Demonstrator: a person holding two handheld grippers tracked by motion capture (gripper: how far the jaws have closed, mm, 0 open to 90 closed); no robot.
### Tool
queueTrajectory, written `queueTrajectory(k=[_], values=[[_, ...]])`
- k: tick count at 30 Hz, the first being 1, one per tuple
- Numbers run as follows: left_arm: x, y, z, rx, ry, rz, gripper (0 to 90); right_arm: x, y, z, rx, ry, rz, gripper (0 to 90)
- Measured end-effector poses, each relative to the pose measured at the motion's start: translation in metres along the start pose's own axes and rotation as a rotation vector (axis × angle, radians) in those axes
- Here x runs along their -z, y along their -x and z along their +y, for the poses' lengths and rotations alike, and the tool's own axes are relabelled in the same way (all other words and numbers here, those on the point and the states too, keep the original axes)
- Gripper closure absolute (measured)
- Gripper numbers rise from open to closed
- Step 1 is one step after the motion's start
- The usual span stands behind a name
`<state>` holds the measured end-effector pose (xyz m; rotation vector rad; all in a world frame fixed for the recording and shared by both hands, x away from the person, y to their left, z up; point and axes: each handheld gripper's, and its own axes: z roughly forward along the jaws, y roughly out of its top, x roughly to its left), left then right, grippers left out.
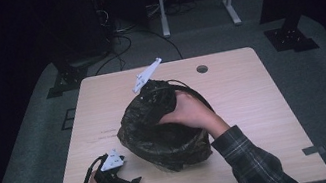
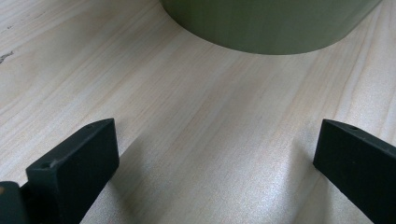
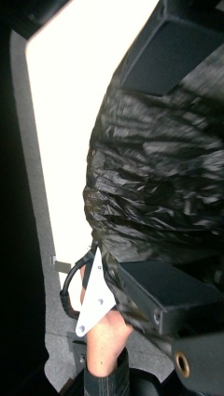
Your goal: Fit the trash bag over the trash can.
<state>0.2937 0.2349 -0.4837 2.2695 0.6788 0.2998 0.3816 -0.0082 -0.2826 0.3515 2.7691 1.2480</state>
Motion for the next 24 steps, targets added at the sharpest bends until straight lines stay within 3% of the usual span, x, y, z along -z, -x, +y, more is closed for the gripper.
queueTrajectory(k=[5, 11, 14, 20, 24], values=[[0.0, 0.0, 0.0, 0.0, 0.0, 0.0, 0.0, -0.023, 0.001, -0.007, -0.011, -0.062, 0.012, 9.0], [0.0, 0.0, 0.0, -0.001, -0.001, 0.0, 0.0, -0.034, 0.003, -0.012, -0.026, -0.103, 0.026, 8.7], [0.0, 0.0, 0.0, -0.001, -0.001, 0.0, 0.0, -0.04, 0.001, -0.014, -0.004, -0.133, 0.0, 8.7], [0.0, 0.0, 0.0, 0.0, -0.001, 0.0, 0.0, -0.047, 0.002, -0.017, -0.008, -0.199, -0.015, 8.6], [0.0, 0.0, 0.0, -0.001, -0.001, 0.0, 0.0, -0.038, 0.002, -0.014, -0.012, -0.137, -0.016, 8.5]])
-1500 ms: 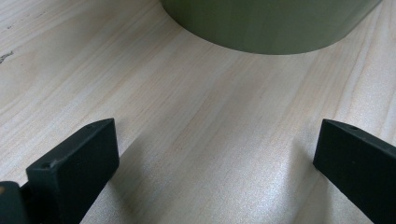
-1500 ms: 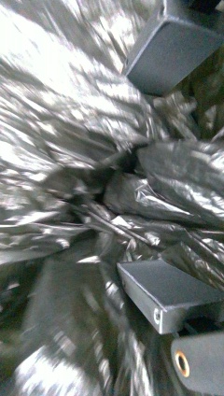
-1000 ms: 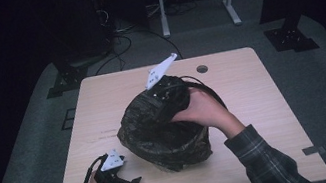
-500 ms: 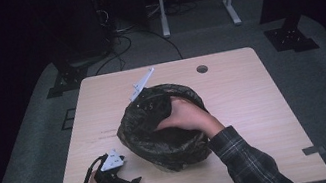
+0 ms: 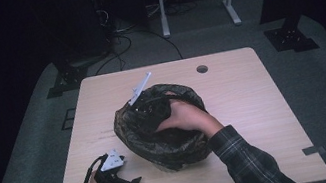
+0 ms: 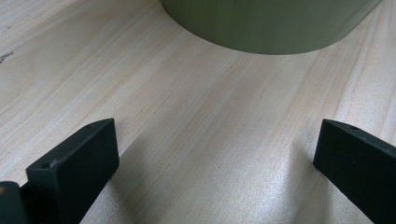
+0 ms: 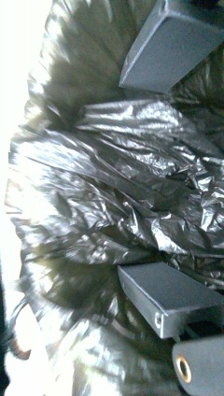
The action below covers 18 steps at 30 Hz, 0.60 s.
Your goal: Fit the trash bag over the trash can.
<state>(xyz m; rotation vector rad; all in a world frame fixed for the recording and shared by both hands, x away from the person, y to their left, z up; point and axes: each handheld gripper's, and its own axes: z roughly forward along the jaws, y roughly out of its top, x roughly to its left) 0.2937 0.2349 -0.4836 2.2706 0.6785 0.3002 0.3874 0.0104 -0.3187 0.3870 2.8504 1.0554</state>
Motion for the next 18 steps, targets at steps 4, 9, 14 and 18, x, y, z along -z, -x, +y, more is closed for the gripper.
queueTrajectory(k=[4, 9, 14, 18], values=[[0.0, 0.0, 0.0, 0.0, 0.0, 0.0, 0.0, 0.015, -0.001, 0.002, 0.001, 0.04, -0.012, 8.5], [0.0, 0.0, 0.0, 0.0, 0.0, 0.0, 0.0, 0.043, -0.004, 0.0, 0.025, 0.109, -0.02, 8.5], [0.0, 0.0, 0.0, 0.001, 0.002, 0.001, 0.0, 0.07, -0.005, -0.008, 0.017, 0.171, -0.023, 8.5], [0.0, 0.0, 0.0, 0.001, 0.001, 0.0, 0.0, 0.093, -0.006, -0.02, 0.016, 0.215, -0.039, 8.6]])
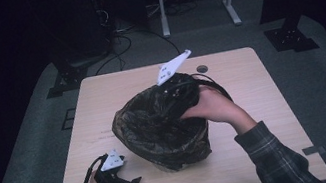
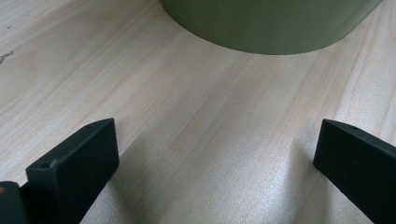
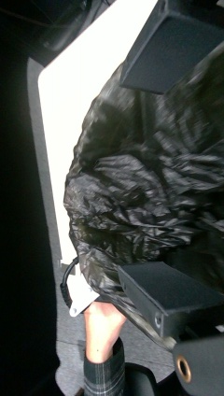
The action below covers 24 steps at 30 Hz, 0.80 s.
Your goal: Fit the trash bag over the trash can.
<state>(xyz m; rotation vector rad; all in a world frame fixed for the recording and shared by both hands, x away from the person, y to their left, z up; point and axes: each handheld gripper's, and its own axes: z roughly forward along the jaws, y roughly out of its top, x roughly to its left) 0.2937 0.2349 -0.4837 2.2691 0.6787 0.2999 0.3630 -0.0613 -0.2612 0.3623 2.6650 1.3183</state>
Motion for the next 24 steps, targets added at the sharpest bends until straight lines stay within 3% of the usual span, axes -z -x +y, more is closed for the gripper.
queueTrajectory(k=[5, 10, 24], values=[[0.0, 0.0, 0.0, 0.0, 0.0, 0.001, 0.0, 0.032, 0.001, -0.016, -0.016, 0.046, -0.039, 8.6], [0.0, 0.0, 0.0, 0.0, 0.0, 0.0, 0.0, 0.053, 0.002, -0.033, -0.037, 0.074, -0.065, 8.6], [0.0, 0.0, 0.0, 0.0, 0.0, 0.0, 0.0, 0.086, -0.001, -0.104, -0.121, 0.116, -0.141, 8.6]])
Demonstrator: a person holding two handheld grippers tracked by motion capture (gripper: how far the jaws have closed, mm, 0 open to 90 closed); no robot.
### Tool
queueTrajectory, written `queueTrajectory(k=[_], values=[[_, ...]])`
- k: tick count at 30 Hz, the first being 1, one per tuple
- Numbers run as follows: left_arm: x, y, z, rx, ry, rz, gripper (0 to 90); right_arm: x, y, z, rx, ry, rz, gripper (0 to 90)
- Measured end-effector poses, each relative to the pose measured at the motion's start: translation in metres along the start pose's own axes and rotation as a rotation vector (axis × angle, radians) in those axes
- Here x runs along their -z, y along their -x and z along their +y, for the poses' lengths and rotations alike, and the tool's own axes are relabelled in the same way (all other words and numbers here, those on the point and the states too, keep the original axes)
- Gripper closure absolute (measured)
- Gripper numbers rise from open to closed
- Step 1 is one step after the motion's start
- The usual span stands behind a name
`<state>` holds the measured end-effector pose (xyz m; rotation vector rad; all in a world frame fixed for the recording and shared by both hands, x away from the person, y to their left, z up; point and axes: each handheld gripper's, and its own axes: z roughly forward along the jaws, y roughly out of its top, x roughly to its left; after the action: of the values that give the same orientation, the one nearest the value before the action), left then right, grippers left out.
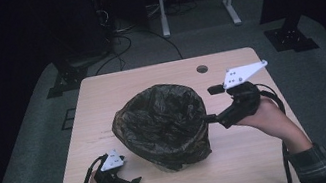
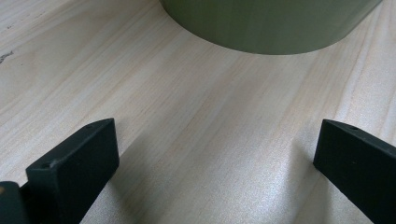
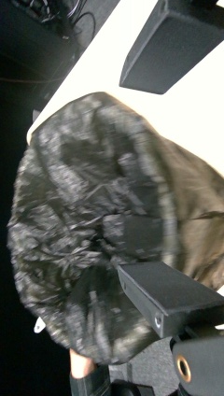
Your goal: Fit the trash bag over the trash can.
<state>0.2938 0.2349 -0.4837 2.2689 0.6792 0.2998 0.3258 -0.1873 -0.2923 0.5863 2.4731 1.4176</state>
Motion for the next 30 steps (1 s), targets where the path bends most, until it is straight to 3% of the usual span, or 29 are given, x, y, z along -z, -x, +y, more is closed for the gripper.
queueTrajectory(k=[4, 13, 26, 30], values=[[0.0, 0.0, 0.0, 0.0, 0.0, 0.0, 0.0, 0.002, -0.001, -0.026, -0.023, -0.006, -0.011, 8.6], [0.0, 0.0, 0.0, 0.0, -0.002, -0.001, 0.0, -0.012, -0.011, -0.077, -0.072, -0.031, 0.005, 8.6], [0.0, 0.0, 0.0, 0.0, 0.0, -0.002, 0.0, -0.044, -0.026, -0.139, -0.078, -0.16, -0.021, 8.5], [0.0, 0.0, 0.0, -0.001, -0.001, -0.003, 0.0, -0.055, -0.029, -0.156, -0.087, -0.226, -0.03, 8.5]])
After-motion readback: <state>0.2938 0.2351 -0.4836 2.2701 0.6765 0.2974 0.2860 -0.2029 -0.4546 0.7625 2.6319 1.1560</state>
